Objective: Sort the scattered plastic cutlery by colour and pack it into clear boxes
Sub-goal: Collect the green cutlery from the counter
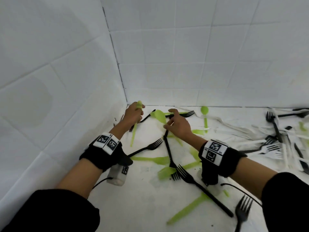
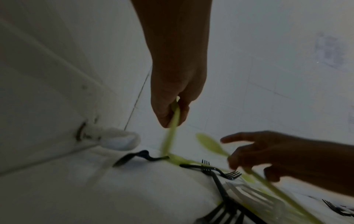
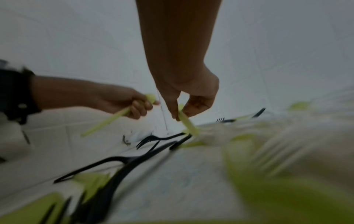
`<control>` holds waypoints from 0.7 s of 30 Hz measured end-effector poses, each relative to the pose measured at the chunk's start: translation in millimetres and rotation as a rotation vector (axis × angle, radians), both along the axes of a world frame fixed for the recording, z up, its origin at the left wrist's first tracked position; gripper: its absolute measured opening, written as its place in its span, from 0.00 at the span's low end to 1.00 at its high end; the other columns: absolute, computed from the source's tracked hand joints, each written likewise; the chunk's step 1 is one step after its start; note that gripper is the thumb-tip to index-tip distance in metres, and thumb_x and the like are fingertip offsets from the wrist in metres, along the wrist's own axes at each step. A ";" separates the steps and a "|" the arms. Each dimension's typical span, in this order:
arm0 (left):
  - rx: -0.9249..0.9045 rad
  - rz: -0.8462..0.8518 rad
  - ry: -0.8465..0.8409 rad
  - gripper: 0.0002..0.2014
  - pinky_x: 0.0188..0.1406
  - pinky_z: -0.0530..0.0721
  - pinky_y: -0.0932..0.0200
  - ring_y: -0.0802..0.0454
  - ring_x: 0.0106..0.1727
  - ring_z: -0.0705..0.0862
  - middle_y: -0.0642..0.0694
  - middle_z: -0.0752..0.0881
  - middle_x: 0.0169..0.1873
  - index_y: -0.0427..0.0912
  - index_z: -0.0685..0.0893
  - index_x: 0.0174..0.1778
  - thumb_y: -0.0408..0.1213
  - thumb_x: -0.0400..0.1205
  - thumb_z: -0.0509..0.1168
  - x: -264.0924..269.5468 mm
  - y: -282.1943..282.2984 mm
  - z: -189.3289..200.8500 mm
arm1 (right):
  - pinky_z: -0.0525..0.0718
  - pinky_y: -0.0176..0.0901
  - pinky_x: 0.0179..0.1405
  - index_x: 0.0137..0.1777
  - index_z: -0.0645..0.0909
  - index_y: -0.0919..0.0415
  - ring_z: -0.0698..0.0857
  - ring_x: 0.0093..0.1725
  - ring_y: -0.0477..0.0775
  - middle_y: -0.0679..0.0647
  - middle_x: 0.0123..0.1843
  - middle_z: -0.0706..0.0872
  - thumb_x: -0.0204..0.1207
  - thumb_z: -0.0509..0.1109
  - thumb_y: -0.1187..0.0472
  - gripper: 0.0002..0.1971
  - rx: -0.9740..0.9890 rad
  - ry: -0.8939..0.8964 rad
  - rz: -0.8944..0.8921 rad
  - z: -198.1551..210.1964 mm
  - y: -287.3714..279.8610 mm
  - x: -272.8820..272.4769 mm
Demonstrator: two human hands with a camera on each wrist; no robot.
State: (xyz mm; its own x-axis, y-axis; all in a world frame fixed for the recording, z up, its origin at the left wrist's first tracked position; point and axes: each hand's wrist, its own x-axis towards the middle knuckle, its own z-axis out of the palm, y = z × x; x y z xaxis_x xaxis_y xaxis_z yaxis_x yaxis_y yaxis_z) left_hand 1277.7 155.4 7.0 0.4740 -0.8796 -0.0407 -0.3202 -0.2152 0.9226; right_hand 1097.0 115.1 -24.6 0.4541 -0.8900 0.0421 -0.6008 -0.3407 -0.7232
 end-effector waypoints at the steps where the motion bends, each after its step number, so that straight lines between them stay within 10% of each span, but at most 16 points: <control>1: 0.044 0.000 0.015 0.06 0.18 0.69 0.67 0.53 0.25 0.69 0.46 0.73 0.30 0.40 0.75 0.48 0.30 0.83 0.53 -3.1 -8.6 -5.9 | 0.73 0.41 0.44 0.71 0.69 0.58 0.84 0.52 0.54 0.53 0.48 0.89 0.72 0.74 0.61 0.28 -0.015 -0.046 -0.034 5.2 -5.2 -9.5; 4: 0.177 -0.033 -0.191 0.09 0.19 0.73 0.65 0.48 0.26 0.76 0.42 0.78 0.30 0.42 0.74 0.37 0.38 0.82 0.61 -8.4 -35.7 -19.4 | 0.82 0.49 0.51 0.58 0.82 0.57 0.86 0.49 0.55 0.49 0.41 0.89 0.72 0.75 0.57 0.15 -0.015 -0.156 -0.120 30.6 -26.8 -41.5; 8: 0.280 -0.159 -0.546 0.18 0.52 0.74 0.54 0.33 0.58 0.80 0.28 0.83 0.55 0.26 0.79 0.56 0.40 0.82 0.63 -21.8 -72.0 -36.0 | 0.82 0.39 0.36 0.47 0.85 0.53 0.81 0.32 0.39 0.40 0.27 0.83 0.74 0.73 0.55 0.04 -0.032 -0.249 -0.196 59.7 -50.4 -90.6; 14: 0.324 -0.203 -0.753 0.17 0.52 0.76 0.50 0.32 0.60 0.79 0.28 0.82 0.57 0.25 0.80 0.55 0.38 0.79 0.66 -30.1 -85.8 -45.9 | 0.70 0.22 0.18 0.48 0.83 0.58 0.75 0.25 0.42 0.52 0.30 0.80 0.77 0.70 0.58 0.05 0.004 -0.147 -0.266 46.1 -73.3 -119.2; 21: 0.317 -0.214 -0.712 0.20 0.56 0.72 0.50 0.34 0.63 0.76 0.32 0.79 0.60 0.32 0.77 0.61 0.39 0.78 0.70 -16.2 -76.6 -54.1 | 0.70 0.39 0.45 0.50 0.86 0.63 0.81 0.59 0.60 0.61 0.55 0.86 0.73 0.72 0.59 0.09 0.020 0.130 -0.341 2.0 -83.7 -111.6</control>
